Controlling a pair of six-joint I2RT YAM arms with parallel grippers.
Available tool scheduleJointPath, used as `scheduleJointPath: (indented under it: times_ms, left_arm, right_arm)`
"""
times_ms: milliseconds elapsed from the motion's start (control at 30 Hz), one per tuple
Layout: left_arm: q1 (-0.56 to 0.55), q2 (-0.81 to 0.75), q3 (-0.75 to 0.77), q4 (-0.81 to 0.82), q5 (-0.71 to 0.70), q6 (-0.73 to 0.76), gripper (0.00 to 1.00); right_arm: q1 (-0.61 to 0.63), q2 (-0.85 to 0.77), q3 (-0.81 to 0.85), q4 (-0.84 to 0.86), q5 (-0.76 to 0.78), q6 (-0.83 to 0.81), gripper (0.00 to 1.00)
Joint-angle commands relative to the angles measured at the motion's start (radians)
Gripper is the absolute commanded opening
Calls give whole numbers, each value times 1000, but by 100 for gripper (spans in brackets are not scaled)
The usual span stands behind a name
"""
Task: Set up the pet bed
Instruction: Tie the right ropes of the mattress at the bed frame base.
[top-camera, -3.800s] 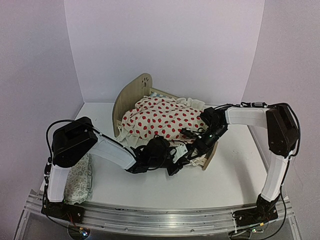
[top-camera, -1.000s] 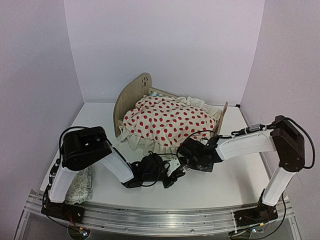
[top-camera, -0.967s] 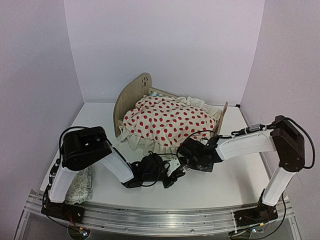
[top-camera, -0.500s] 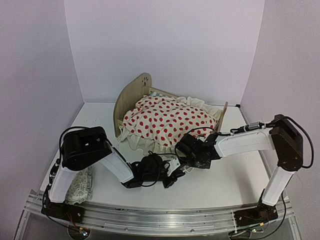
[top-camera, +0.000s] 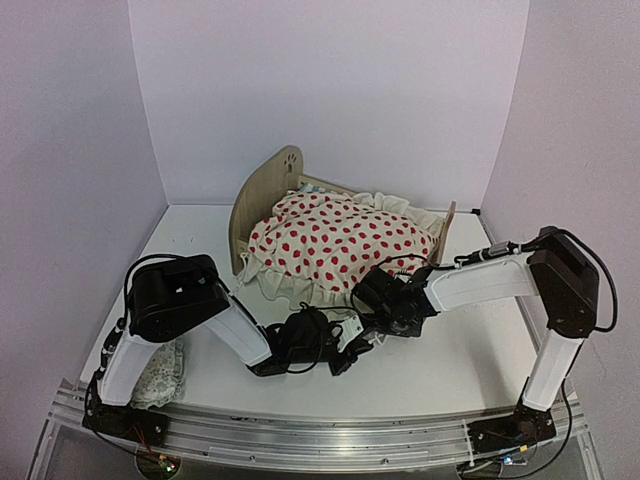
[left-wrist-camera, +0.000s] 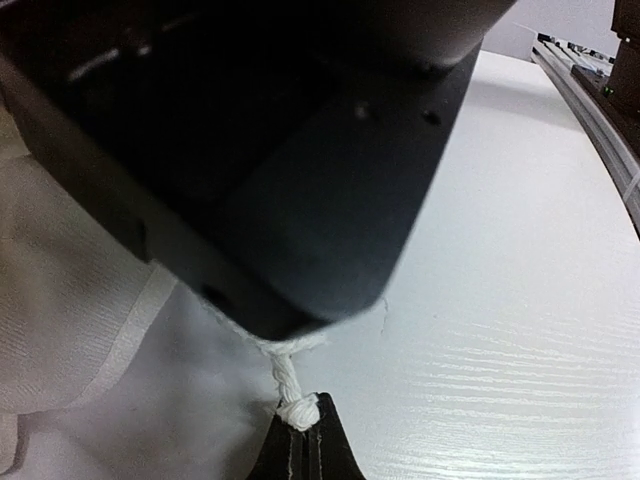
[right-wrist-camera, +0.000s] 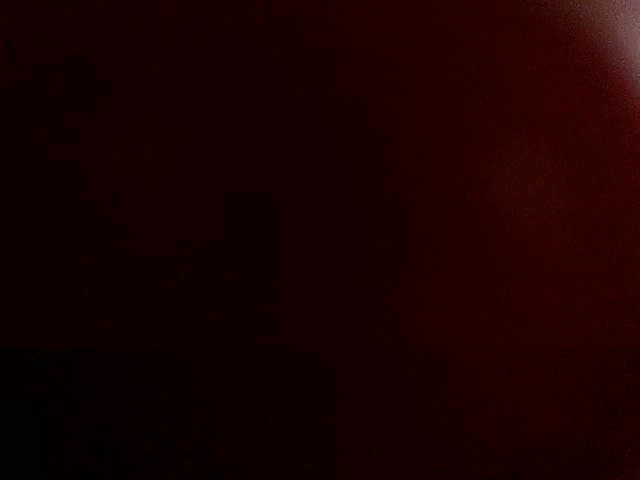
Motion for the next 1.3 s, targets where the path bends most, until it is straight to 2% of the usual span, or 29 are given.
scheduleJointPath:
  times_ms: [0,300,467,633,800,900,1033,1267]
  left_arm:
    - [-4,23,32,13,-1,18,0]
    - [-4,30,53,2,4,31,0]
    - [-3,27,57,1,6,31,0]
    - [-2,26,58,1,6,33,0]
    - [-3,26,58,1,4,32,0]
    - [-3,25,59,0,4,32,0]
    - [-2,23,59,1,2,32,0]
    - [-3,29,66,2,1,31,0]
  right_arm:
    - [-15,18,40,17,17,-23,21]
    - [-17,19,57,18,-4,-37,18]
    - [-17,-27,54,5,-15,-23,10]
    - [-17,-47,67,-47,-21,-6,17]
    - [-17,-53,67,-59,25,-20,5]
    - [-18,-37,94,-58,42,-54,6]
    - [-20,-9,117,-58,55,-74,14]
    - [-22,24,107,-59,68,-66,13]
